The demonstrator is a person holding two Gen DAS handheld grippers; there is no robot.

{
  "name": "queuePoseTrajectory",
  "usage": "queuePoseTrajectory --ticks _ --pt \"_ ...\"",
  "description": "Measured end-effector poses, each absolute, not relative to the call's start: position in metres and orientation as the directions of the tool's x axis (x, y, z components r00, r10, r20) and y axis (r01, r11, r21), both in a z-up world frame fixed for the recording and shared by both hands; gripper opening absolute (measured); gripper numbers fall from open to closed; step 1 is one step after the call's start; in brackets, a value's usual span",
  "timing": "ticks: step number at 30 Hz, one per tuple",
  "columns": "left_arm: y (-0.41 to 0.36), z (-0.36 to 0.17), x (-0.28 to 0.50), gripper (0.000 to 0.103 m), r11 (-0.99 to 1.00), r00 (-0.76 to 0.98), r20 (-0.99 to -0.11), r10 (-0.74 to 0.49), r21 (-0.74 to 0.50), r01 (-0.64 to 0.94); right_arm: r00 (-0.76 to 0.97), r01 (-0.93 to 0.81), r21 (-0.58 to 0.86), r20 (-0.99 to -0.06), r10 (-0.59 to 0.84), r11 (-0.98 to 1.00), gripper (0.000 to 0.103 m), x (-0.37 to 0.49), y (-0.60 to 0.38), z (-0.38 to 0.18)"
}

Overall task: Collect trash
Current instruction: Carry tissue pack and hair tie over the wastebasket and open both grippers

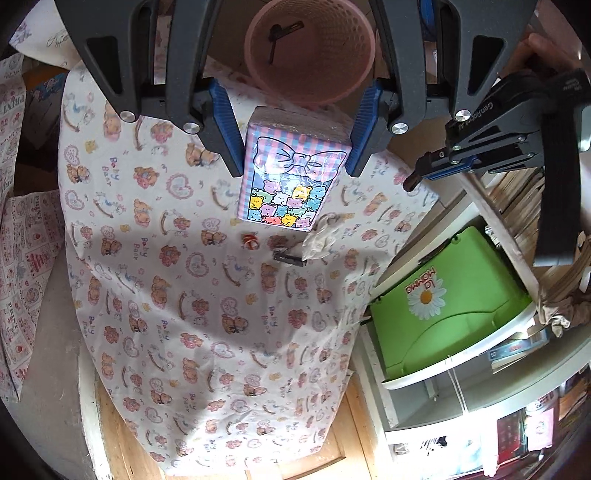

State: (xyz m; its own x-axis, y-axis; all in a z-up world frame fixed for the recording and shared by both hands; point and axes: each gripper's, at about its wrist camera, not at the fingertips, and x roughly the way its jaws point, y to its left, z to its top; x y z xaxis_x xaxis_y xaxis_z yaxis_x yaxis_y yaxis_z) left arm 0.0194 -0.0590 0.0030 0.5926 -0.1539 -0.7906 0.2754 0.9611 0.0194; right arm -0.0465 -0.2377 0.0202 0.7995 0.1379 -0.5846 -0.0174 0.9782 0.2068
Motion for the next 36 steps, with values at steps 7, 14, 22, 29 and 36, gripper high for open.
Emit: queuePoseTrajectory --ticks 7,14,22,29,36 --pt "-0.052 -0.02 0.026 0.006 0.965 0.487 -0.853 -0.19 -0.07 0.254 0.773 -0.118 0.179 -0.601 0.203 0.977 0.058 -0.061 -0.201 0.01" --pt "-0.048 -0.044 0.035 0.006 0.961 0.375 -0.904 -0.204 -0.113 0.251 0.67 -0.163 0.226 -0.689 0.276 0.96 0.058 -0.05 -0.194 -0.018" --pt "-0.052 -0.069 0.035 0.007 0.963 0.313 -0.936 -0.162 -0.081 0.257 0.545 -0.222 0.225 -0.778 0.312 0.949 0.058 -0.042 -0.179 -0.052" --pt "-0.05 -0.11 0.043 0.008 0.978 0.195 -0.974 -0.117 -0.078 0.196 0.47 -0.144 0.195 -0.849 0.24 0.97 0.058 -0.029 -0.177 -0.087" --pt "-0.05 -0.154 0.053 0.008 0.987 0.068 -0.994 -0.089 -0.08 0.137 0.342 -0.073 0.181 -0.919 0.195 0.981 0.058 -0.009 -0.177 -0.134"
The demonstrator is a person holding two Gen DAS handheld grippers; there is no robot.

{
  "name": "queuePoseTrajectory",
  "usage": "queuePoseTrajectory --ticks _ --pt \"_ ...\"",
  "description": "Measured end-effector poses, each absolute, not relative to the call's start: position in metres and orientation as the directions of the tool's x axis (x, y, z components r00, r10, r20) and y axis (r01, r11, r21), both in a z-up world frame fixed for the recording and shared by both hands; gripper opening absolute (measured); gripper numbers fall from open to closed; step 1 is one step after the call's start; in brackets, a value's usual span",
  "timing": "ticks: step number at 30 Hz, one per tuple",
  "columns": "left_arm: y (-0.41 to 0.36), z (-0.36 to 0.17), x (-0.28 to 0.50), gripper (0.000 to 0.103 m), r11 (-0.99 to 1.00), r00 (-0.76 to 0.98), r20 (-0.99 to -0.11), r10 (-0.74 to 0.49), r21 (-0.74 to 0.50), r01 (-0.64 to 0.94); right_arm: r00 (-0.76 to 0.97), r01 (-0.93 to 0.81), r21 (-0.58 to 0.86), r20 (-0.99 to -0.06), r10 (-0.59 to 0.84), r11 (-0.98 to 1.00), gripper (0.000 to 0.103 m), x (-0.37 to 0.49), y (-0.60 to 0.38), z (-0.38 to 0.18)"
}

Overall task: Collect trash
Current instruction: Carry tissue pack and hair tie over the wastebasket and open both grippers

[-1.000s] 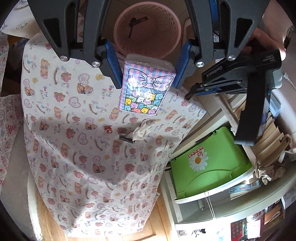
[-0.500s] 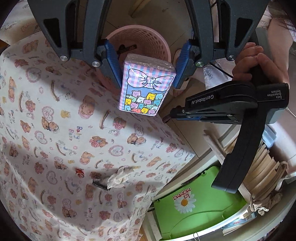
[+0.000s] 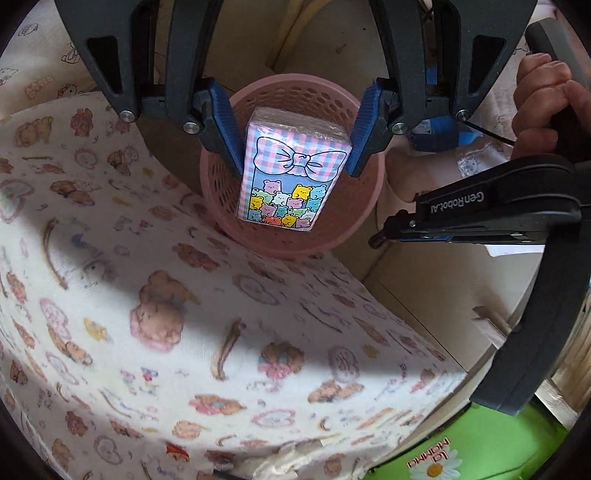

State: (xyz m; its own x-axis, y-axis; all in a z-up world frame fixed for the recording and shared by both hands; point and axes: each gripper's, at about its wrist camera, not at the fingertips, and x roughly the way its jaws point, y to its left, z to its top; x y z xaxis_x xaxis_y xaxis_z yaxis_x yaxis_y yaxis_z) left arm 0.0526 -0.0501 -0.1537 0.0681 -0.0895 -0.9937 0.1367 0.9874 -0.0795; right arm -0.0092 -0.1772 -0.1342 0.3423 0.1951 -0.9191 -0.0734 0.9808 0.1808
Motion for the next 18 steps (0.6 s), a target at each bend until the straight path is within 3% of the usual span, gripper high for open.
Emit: queuePoseTrajectory --ticks 9,18 --pt "-0.052 -0.216 0.056 0.008 0.994 -0.09 -0.996 0.002 -0.008 0.109 0.193 -0.023 0.113 -0.974 0.115 0.993 0.058 0.007 -0.176 -0.199" --pt "-0.058 -0.244 0.046 0.009 0.992 -0.177 -0.984 0.002 -0.02 0.124 -0.008 0.103 0.231 -0.972 0.233 0.967 0.059 0.011 -0.198 -0.255"
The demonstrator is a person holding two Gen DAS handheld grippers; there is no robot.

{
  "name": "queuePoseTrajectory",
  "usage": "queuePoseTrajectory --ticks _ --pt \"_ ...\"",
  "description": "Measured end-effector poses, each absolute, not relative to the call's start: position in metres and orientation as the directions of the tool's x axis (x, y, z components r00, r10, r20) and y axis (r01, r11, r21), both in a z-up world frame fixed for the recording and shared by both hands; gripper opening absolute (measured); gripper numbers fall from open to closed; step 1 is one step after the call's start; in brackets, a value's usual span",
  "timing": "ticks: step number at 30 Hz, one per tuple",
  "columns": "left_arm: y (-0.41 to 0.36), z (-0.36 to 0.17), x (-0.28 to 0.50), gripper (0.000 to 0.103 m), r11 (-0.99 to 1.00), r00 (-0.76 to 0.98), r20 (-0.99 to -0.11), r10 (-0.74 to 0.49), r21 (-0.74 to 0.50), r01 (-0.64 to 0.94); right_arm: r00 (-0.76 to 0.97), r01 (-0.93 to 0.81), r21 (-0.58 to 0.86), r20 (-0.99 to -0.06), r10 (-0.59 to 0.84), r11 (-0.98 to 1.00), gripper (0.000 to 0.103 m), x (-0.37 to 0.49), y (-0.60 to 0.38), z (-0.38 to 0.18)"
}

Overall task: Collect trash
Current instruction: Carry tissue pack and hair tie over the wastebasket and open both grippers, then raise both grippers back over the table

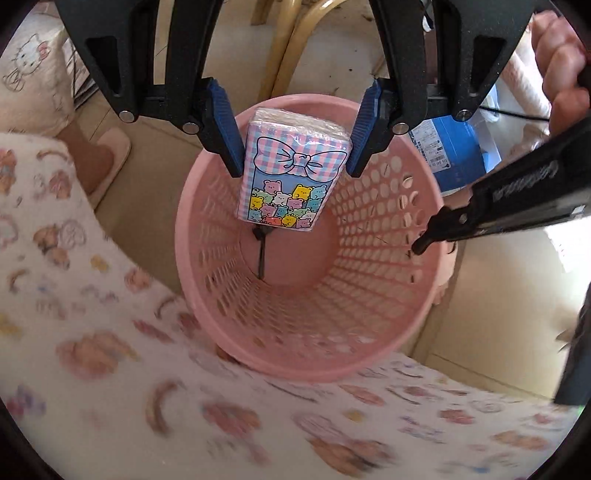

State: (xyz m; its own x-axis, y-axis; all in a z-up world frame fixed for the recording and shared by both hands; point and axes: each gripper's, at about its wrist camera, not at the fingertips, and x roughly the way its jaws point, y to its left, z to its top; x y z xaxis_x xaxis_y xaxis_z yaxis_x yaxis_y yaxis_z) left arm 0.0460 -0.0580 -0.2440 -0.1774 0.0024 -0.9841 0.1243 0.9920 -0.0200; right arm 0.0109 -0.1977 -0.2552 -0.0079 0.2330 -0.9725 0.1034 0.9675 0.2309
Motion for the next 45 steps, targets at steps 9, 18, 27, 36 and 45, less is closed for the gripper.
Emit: queuePoseTrajectory --ticks 9,18,27,36,45 --pt "-0.066 -0.245 0.043 0.026 0.986 -0.155 -0.986 0.055 0.029 0.165 -0.056 0.096 0.197 -0.978 0.203 0.976 0.059 0.01 -0.191 -0.27" --pt "-0.061 -0.223 0.05 0.046 0.982 -0.097 -0.993 0.063 0.044 0.182 -0.032 0.082 0.167 -0.985 0.17 0.983 0.071 0.011 -0.189 -0.269" --pt "-0.059 -0.162 0.048 0.056 0.977 0.126 -0.99 0.069 0.093 0.191 0.115 0.052 0.076 -0.991 0.069 0.996 0.071 0.012 -0.188 -0.228" --pt "-0.049 -0.103 0.041 0.064 0.98 0.347 -0.937 0.035 0.1 0.172 0.374 0.033 0.019 -0.928 0.005 0.999 0.071 0.002 -0.191 -0.147" --pt "-0.05 -0.055 0.044 0.069 0.982 0.483 -0.876 0.01 0.1 0.161 0.556 0.065 0.079 -0.831 0.03 0.995 0.071 -0.015 -0.203 -0.082"
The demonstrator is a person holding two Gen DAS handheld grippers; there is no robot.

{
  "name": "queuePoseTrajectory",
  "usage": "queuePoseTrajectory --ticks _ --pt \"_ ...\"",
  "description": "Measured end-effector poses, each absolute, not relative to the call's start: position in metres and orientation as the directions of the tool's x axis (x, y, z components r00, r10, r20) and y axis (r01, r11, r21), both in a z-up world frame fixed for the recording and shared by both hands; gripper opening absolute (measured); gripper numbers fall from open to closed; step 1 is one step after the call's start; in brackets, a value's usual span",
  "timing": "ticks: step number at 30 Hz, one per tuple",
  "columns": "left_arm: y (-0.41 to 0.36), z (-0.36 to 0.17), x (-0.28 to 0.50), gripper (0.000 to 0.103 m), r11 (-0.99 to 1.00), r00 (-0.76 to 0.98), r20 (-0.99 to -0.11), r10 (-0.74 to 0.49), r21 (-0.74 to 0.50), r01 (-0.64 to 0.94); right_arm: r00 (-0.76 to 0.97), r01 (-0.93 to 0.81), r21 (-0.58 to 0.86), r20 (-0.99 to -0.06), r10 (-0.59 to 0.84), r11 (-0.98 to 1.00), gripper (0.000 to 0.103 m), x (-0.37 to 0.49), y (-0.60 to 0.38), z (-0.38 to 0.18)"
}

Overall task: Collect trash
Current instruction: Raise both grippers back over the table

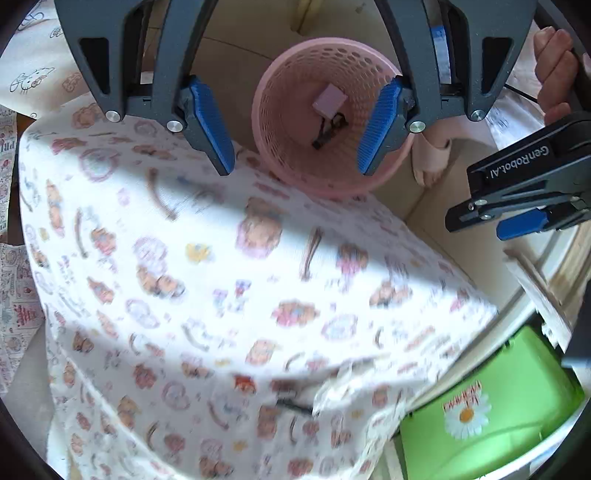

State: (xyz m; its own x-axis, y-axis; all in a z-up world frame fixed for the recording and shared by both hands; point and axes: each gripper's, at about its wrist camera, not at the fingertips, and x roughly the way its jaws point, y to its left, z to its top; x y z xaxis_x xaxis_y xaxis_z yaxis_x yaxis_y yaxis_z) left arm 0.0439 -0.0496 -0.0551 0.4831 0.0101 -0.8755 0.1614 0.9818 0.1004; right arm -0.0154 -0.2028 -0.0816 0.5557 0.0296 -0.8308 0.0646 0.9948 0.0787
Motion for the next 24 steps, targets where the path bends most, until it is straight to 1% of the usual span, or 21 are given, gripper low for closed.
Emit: queuePoseTrajectory --ticks 4,9,12,15,20,24 --pt "-0.054 -0.034 0.053 0.073 0.981 0.506 -0.862 -0.003 0.096 0.169 0.619 0.083 0.076 -0.785 0.008 0.994 0.071 -0.019 -0.215 -0.057" --pt "-0.064 -0.011 0.069 0.075 0.979 0.526 -0.851 -0.003 0.106 0.177 0.653 0.109 0.02 -0.755 -0.057 0.994 0.071 -0.007 -0.231 -0.028" --pt "-0.077 0.001 0.084 0.075 0.975 0.548 -0.837 0.01 0.129 0.179 0.661 0.119 0.056 -0.749 -0.037 0.991 0.071 0.004 -0.251 -0.013" --pt "-0.089 0.013 0.103 0.076 0.977 0.556 -0.831 0.002 0.119 0.175 0.671 0.121 0.078 -0.741 -0.023 0.99 0.072 0.023 -0.263 0.001" --pt "-0.11 0.029 0.135 0.077 0.983 0.549 -0.836 -0.006 0.096 0.158 0.68 0.116 0.023 -0.73 -0.063 0.993 0.072 0.063 -0.278 0.019" --pt "-0.129 0.039 0.157 0.077 0.984 0.531 -0.847 -0.018 0.078 0.158 0.678 0.12 0.036 -0.733 -0.056 0.992 0.072 0.09 -0.292 0.022"
